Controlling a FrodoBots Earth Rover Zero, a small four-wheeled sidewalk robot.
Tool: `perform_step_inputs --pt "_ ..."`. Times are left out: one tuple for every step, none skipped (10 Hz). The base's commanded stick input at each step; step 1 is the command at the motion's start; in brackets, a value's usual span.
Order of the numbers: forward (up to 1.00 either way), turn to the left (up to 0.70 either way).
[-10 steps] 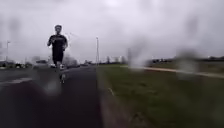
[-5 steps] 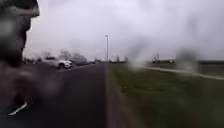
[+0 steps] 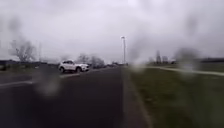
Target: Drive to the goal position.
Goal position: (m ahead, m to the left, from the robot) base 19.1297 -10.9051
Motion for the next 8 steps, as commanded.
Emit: perform_step_inputs --pt "1.00 0.00" --pt "1.00 0.00" --pt "1.00 0.00" --pt "1.00 0.00" --pt "1.00 -0.05" --pt "1.00 -0.21" --pt "1.00 -0.36" --pt "1.00 -0.38"
